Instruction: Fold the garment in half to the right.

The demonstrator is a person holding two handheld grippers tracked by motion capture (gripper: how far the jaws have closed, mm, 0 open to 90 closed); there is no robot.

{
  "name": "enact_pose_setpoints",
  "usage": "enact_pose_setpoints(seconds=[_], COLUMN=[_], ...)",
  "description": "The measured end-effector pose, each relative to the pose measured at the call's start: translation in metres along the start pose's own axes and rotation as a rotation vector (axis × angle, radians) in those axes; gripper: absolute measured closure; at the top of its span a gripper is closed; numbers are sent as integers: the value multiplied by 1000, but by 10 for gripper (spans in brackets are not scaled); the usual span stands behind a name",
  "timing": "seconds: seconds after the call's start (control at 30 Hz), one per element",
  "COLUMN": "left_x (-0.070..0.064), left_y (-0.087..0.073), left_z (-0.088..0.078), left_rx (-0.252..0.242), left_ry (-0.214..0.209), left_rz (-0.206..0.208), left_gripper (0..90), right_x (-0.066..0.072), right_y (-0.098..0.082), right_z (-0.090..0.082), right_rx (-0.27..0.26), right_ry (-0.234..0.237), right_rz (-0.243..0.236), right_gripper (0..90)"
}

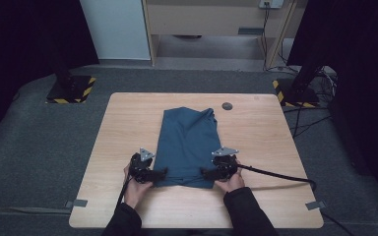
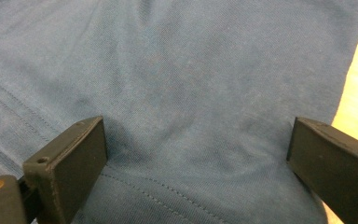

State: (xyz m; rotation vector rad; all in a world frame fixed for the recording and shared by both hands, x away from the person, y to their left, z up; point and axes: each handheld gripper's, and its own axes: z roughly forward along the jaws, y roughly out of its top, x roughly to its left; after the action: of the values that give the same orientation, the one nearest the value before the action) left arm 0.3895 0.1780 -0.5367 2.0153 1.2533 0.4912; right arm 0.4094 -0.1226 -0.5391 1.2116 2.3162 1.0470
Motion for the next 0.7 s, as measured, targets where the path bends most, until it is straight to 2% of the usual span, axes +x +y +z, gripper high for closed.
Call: enact_pose_setpoints(seconds=[0.33, 0.7], left_x=[5, 10], left_y=[2, 8], left_z=[2, 7], left_rx=[-3, 13], left_ry=[31, 29], left_rz=[-31, -25], left_gripper=[76, 64], right_x=[-2, -8], right_y=[7, 14], right_z=[8, 15], right_rx=[0, 1], right_ry=[4, 19], right_rz=[-5, -17], right_gripper=[47, 46])
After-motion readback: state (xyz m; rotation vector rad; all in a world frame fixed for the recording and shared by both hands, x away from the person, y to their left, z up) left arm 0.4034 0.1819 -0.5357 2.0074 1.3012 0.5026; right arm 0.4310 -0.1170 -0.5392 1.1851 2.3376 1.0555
